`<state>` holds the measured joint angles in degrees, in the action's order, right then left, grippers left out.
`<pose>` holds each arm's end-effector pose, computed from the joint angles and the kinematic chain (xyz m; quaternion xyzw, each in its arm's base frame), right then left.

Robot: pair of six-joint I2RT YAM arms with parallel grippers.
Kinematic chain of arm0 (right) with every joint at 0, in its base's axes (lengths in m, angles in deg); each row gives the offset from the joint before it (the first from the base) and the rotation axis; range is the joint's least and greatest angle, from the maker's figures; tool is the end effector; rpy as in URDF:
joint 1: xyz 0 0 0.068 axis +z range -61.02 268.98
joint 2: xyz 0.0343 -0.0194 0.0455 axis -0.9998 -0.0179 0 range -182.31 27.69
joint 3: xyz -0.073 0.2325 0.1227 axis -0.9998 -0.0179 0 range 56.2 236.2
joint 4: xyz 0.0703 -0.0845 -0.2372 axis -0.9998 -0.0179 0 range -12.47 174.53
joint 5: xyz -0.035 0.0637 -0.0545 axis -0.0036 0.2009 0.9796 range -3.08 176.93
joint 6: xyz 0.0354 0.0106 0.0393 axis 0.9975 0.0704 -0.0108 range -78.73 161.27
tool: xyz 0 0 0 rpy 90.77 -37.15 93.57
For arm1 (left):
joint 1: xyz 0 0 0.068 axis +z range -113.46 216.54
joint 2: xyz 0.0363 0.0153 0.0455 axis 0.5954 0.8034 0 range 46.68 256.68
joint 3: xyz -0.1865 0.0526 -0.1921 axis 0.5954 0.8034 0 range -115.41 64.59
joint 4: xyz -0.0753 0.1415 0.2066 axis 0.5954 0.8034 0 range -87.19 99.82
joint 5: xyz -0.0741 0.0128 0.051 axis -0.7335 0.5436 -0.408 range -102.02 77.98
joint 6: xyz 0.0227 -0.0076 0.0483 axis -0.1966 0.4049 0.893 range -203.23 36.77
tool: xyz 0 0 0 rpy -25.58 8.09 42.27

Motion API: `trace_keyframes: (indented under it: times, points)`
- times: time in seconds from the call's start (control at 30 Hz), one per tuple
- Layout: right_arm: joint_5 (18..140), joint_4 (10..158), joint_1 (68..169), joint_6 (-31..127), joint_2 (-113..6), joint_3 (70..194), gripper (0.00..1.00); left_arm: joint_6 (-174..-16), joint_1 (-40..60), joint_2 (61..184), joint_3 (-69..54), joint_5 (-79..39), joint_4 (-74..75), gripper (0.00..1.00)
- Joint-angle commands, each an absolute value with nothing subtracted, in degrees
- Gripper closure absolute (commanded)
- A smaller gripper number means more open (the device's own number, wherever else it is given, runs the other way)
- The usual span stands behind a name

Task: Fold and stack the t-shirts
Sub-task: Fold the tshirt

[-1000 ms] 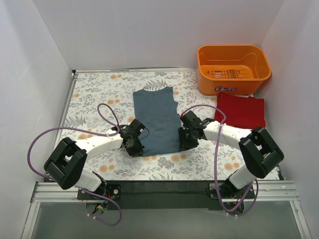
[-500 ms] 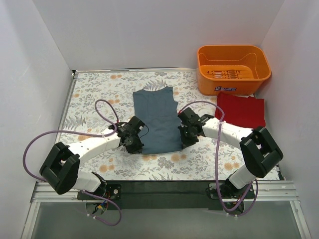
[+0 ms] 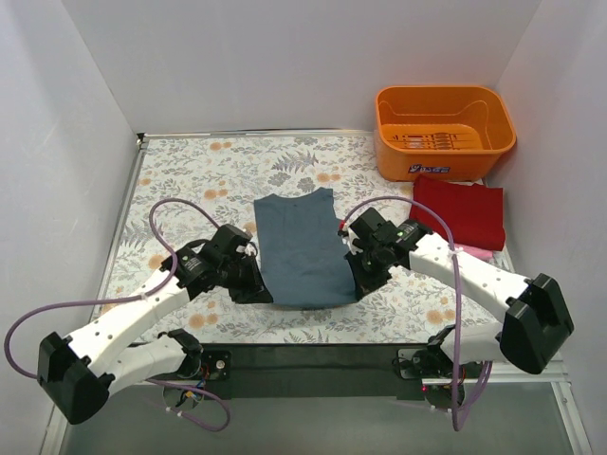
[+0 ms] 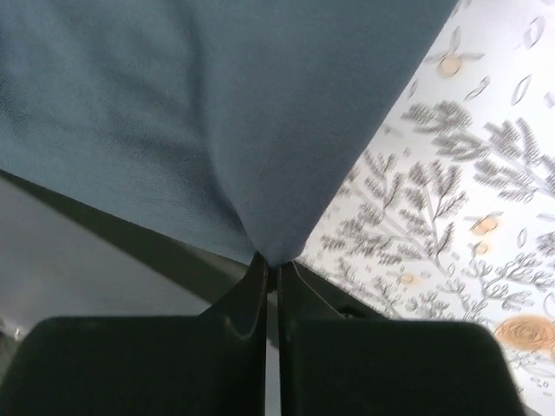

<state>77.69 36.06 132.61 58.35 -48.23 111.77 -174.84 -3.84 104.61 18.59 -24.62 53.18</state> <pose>0.1739 0.1738 0.2389 -0.2395 0.9502 0.1610 0.1181 0.1341 -0.1241 0.2490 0.3935 -0.8816 0.2607 0.0006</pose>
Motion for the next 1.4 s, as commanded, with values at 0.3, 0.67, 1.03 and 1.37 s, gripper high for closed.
trace_keyframes:
  times: [0.3,0.67,1.03,1.37]
  points:
    - [76.28,17.91,133.45,53.93,-44.64,126.41,0.99,-173.75,-4.24,99.15,11.35,-30.15,65.22,1.00]
    - [80.86,17.82,131.87,48.39,-57.12,140.39,0.99,-183.69,-4.15,103.27,9.57,-3.86,61.36,1.00]
    - [78.31,18.52,126.69,44.26,-66.09,149.88,0.99,-183.25,-3.62,108.98,8.43,5.37,54.76,1.00]
    - [75.68,20.45,123.26,43.29,-71.98,153.84,0.99,-181.15,-0.29,111.80,7.02,9.60,48.35,1.00]
